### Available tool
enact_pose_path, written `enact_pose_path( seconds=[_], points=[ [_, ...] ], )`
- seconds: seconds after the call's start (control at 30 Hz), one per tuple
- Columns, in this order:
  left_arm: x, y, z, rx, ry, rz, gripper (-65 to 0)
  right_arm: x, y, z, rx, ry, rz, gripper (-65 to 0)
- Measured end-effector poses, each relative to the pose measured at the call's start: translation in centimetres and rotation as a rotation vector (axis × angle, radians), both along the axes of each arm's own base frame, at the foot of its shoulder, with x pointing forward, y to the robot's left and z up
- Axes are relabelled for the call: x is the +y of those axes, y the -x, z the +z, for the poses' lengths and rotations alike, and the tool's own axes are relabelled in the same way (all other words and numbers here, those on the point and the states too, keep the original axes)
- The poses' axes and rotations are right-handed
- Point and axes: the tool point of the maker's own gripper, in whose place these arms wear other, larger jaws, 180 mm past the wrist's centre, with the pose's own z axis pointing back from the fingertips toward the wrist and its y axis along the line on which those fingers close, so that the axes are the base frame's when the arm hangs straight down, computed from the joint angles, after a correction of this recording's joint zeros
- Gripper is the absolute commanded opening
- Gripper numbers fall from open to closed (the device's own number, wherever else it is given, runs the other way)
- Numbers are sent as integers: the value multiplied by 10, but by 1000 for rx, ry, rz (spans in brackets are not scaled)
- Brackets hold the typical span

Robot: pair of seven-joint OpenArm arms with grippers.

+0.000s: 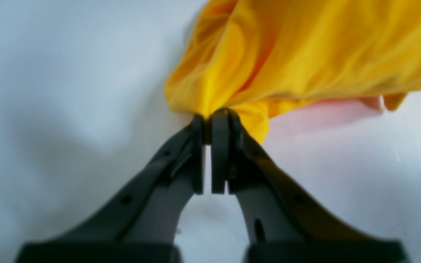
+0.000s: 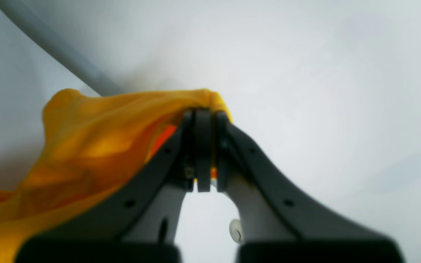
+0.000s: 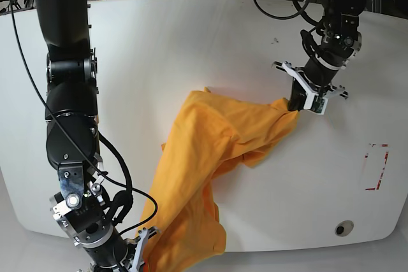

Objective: Fold the T-shirt properly
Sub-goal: 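Grasp the shirt edge with the left gripper and pull it away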

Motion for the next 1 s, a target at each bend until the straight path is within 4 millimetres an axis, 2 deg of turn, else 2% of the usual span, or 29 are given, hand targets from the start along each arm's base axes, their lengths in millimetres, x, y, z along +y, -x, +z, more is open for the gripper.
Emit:
enact_pose_path(
  seconds=[0.17,0.23,0.3,0.37,0.47,0.6,0.7,0.8,0.87,1.0],
  points=[
    [53,-8,42,-114,-44,133,-649,-8,-15,-3,41,-4,-27,-650],
    [79,-9,51,-111,-80,201,-649,-10,-21,6,40,-10,-35,-650],
    [98,-12,60,-104,-104,251,-649,-12,-26,17,28,-14,-42,-650],
    [116,-25,87,-165,-113,310,-649,-16,-32,29,18,-17,-52,-650],
    [132,-40,119,-224,-106,363,-649,-15,-42,44,19,-34,-60,-650],
    [146,-56,153,-261,-120,404,-649,-10,-46,68,-7,-44,-50,-650],
    [156,-69,187,-310,-136,427,-647,-8,-44,94,-53,-44,-43,-650],
    [160,-80,224,-374,-125,449,-647,-10,-41,124,-108,-44,-50,-650],
    [160,-84,238,-393,-118,454,-647,-13,-38,136,-120,-41,-62,-650],
    [157,-90,262,-402,-160,423,-647,-26,-36,137,-100,-31,-104,-650]
  ],
)
